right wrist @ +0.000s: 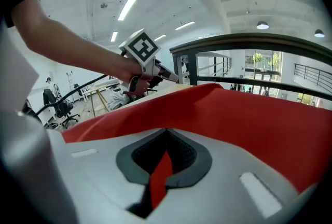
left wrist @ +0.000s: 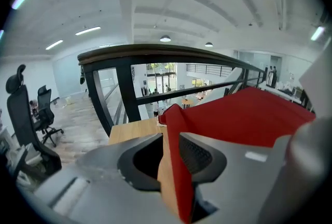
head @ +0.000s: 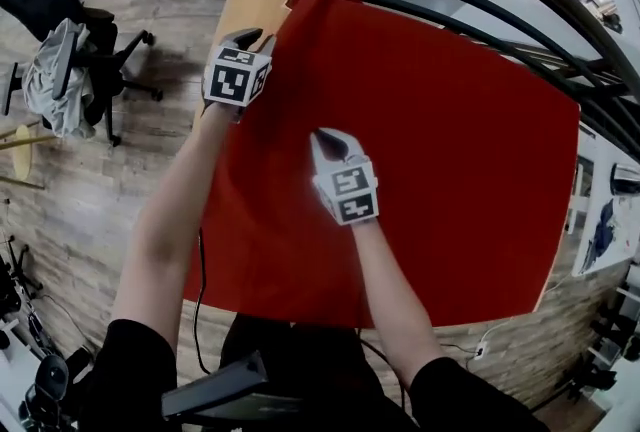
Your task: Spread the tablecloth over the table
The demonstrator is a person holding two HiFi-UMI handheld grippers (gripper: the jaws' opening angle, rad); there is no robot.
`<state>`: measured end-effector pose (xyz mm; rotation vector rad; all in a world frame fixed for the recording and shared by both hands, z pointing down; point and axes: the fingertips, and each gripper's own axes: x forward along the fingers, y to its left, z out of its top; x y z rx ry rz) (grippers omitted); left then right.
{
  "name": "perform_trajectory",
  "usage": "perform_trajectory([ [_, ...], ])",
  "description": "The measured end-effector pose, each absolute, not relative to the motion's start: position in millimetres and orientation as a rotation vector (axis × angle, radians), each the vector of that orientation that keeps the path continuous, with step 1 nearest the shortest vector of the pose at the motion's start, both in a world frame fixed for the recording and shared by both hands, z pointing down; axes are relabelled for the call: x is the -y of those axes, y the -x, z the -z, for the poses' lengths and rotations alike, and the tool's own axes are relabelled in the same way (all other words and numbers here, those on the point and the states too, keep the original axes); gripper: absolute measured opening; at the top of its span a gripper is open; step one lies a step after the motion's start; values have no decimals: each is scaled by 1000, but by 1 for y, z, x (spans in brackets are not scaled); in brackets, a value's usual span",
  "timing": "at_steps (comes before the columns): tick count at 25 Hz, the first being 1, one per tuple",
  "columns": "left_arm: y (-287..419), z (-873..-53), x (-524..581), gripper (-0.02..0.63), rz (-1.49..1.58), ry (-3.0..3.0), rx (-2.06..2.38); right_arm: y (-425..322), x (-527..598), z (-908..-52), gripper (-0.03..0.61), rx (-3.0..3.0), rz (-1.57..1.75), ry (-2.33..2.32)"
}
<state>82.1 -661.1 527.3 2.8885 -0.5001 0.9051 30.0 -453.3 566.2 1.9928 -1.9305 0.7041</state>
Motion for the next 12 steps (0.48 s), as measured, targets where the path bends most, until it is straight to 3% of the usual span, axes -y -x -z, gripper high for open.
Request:
perform_trajectory([
  [4,-111,-541,705,159,-960,-2901,451,-42,477,-577,9,1908,-716,-2028],
  [12,-166,-570,742,178,-1019,-2905,327,-61,492,-580,9,1851,-727,-2086],
])
